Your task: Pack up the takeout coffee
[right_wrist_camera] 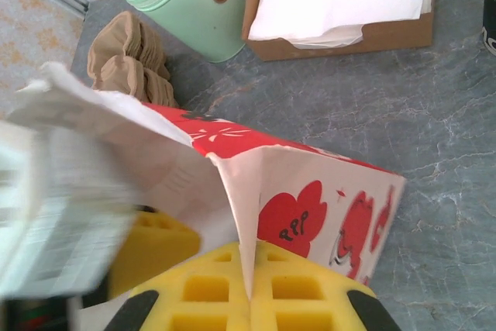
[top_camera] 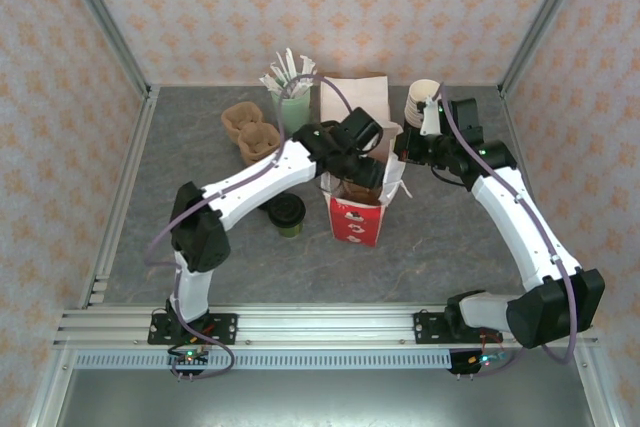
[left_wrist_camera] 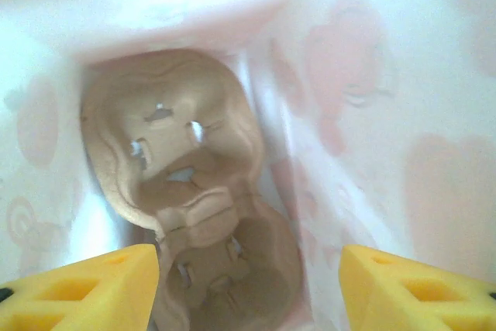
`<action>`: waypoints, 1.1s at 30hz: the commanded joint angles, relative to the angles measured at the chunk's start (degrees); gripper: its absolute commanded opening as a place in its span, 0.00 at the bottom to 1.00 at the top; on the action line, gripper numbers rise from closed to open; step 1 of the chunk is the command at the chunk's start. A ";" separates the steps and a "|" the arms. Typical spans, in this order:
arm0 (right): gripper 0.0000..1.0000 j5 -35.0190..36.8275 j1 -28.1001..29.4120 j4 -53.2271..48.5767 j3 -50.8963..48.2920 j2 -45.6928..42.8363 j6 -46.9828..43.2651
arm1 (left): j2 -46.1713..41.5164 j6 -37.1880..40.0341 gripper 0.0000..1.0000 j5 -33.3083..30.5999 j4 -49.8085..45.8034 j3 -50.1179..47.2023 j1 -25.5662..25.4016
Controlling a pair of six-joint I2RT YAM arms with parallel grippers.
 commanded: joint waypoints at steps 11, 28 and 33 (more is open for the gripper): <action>0.00 -1.40 0.00 5.34 -3.63 -3.72 -7.04 | -11.33 0.22 0.52 -5.86 -2.23 -5.91 -0.50; 0.00 -6.22 0.09 11.08 -6.44 -6.55 -8.42 | -16.24 0.05 0.55 -5.84 0.78 -2.56 1.98; 0.00 -7.00 0.09 11.39 -6.01 -5.40 -8.31 | -18.70 0.21 0.57 -9.53 0.23 0.04 2.75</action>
